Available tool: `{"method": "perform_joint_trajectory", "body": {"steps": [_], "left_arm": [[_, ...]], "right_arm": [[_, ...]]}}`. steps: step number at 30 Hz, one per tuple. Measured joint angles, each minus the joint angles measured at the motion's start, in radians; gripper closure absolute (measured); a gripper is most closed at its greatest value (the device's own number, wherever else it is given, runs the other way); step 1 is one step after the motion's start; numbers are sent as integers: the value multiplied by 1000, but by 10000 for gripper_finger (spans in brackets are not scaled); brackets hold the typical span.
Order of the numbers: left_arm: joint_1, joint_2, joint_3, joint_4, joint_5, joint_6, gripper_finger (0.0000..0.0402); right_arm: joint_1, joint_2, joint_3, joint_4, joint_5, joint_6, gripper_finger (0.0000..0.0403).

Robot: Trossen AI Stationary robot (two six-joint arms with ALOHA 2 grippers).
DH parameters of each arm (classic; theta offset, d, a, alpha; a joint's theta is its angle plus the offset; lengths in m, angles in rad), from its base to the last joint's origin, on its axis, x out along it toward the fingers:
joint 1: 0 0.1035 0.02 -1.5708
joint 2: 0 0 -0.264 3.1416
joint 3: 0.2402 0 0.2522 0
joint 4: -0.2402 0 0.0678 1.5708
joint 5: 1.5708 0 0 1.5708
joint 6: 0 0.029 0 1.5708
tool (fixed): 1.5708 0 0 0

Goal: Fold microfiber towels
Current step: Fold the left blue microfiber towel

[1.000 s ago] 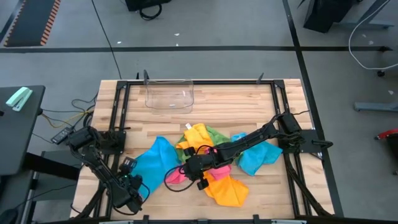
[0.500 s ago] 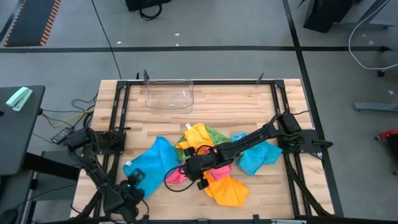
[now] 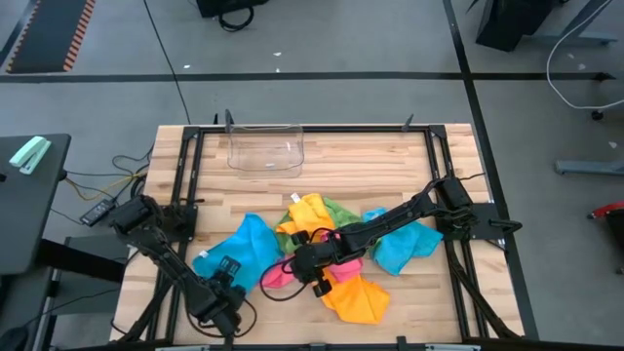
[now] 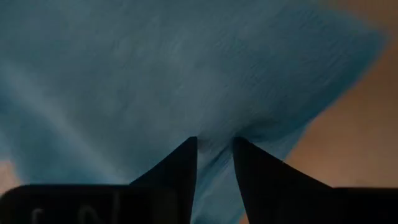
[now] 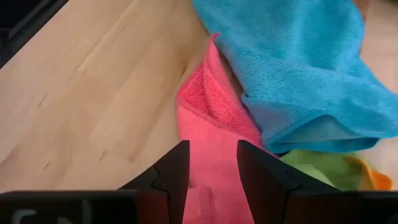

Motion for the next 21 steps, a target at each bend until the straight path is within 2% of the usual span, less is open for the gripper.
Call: {"method": "perform_joint_trajectory", "body": {"steps": [5, 9, 12, 17, 21], "left_arm": [[6, 0, 0, 86, 93, 10, 305], [-2, 0, 0, 163, 90, -58, 313], [6, -2, 0, 279, 84, -125, 317], [46, 0, 1, 448, 78, -251, 322], [76, 0, 58, 408, 130, -310, 320]], "right_arm": [[1, 0, 0, -8, -20, 12, 260], [1, 0, 0, -8, -32, 15, 260], [3, -2, 0, -26, -74, 7, 260], [10, -42, 0, -81, -81, -33, 260], [12, -86, 0, -67, -81, -57, 260]]}}
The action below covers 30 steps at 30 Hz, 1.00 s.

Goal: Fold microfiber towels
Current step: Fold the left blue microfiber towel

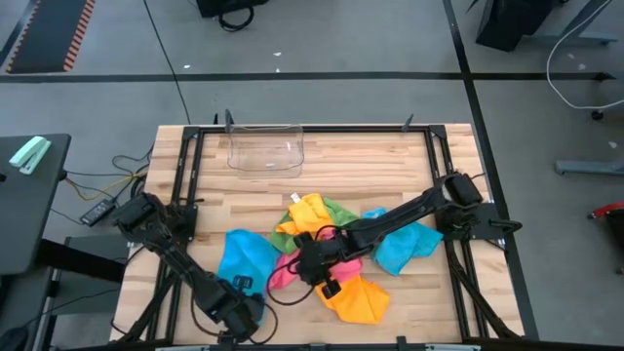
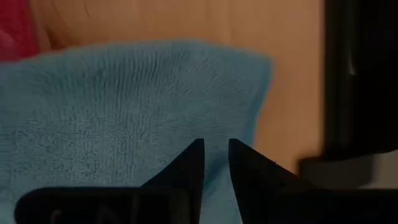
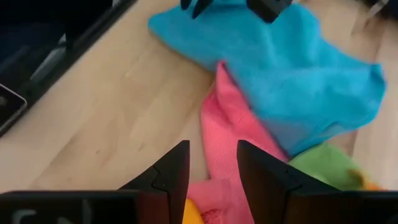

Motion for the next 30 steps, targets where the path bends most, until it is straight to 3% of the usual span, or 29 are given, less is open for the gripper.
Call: {"method": "perform_joint_trajectory", "body": {"steps": [9, 14, 22, 30], "left_arm": [[23, -1, 237, -319, 0, 52, 325], [42, -2, 315, -460, -181, 78, 307], [102, -2, 279, -522, -480, 220, 281], [205, -2, 157, -442, -508, 504, 278]], "right_arm": [[-1, -7, 0, 3, -25, -25, 260], [-1, 3, 0, 16, -75, -26, 260], [27, 6, -55, 29, -84, 26, 260], [60, 5, -99, 35, -84, 72, 260]]}}
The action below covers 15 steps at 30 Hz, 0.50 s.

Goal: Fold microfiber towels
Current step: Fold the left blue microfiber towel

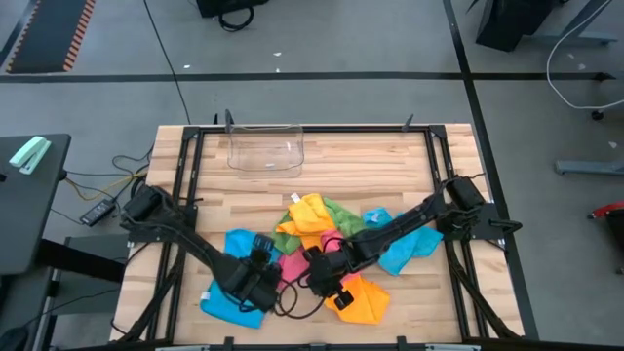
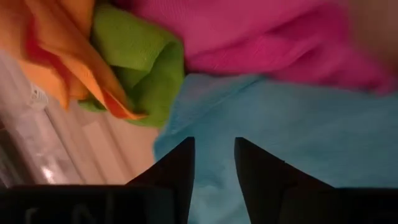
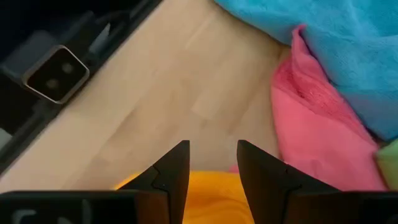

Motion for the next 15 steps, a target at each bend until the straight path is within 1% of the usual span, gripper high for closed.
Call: {"method": "perform_joint_trajectory", "body": {"steps": [3, 8, 10, 13, 15], "left_arm": [[32, 0, -20, 13, -31, 30, 272], [89, 0, -13, 41, -22, 131, 254], [107, 0, -13, 69, 32, 192, 246], [145, 0, -29, 130, 166, 257, 239], [174, 0, -55, 145, 213, 288, 240]], "right_arm": [[3, 0, -2, -1, 0, 32, 260], [8, 0, -2, 6, 13, 79, 260], [8, 0, -2, 7, 15, 94, 260], [8, 0, -2, 15, 15, 116, 260], [13, 0, -2, 18, 19, 125, 260]]}}
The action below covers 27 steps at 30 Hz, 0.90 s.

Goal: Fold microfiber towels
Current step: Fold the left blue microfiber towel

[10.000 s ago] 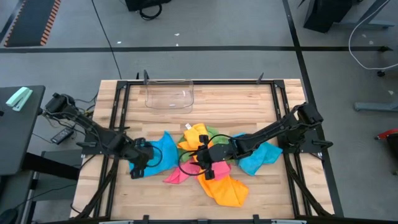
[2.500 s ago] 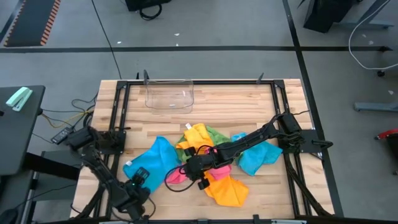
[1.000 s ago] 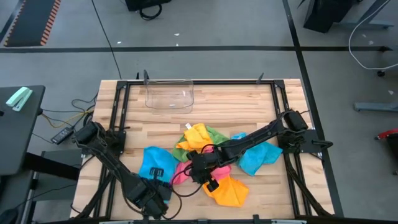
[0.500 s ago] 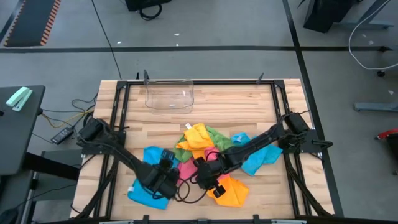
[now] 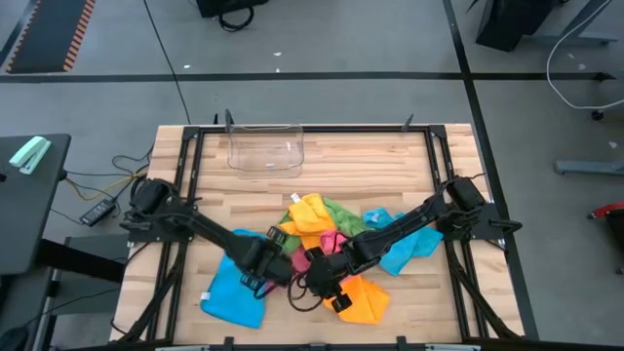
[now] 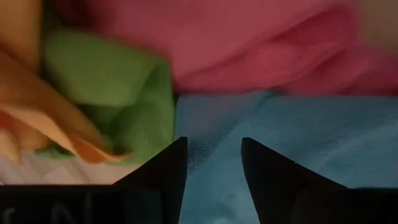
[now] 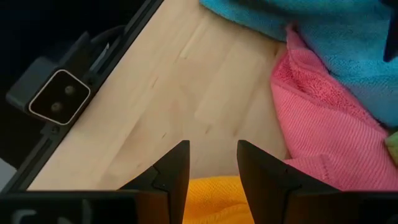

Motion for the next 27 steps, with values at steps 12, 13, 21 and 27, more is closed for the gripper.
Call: {"method": "perform_joint_trajectory", "body": {"steps": [12, 13, 21, 27], "left_arm": [[45, 0, 1, 11, 51, 100, 275], [47, 0, 1, 12, 62, 99, 278], [85, 0, 1, 27, 154, 12, 342], [80, -5, 19, 16, 161, -116, 389]], "right_arm": [[29, 0, 0, 5, 23, -27, 260], [27, 0, 0, 4, 24, -25, 260], [25, 0, 0, 4, 24, -33, 260], [25, 0, 0, 7, 24, -38, 260]]}}
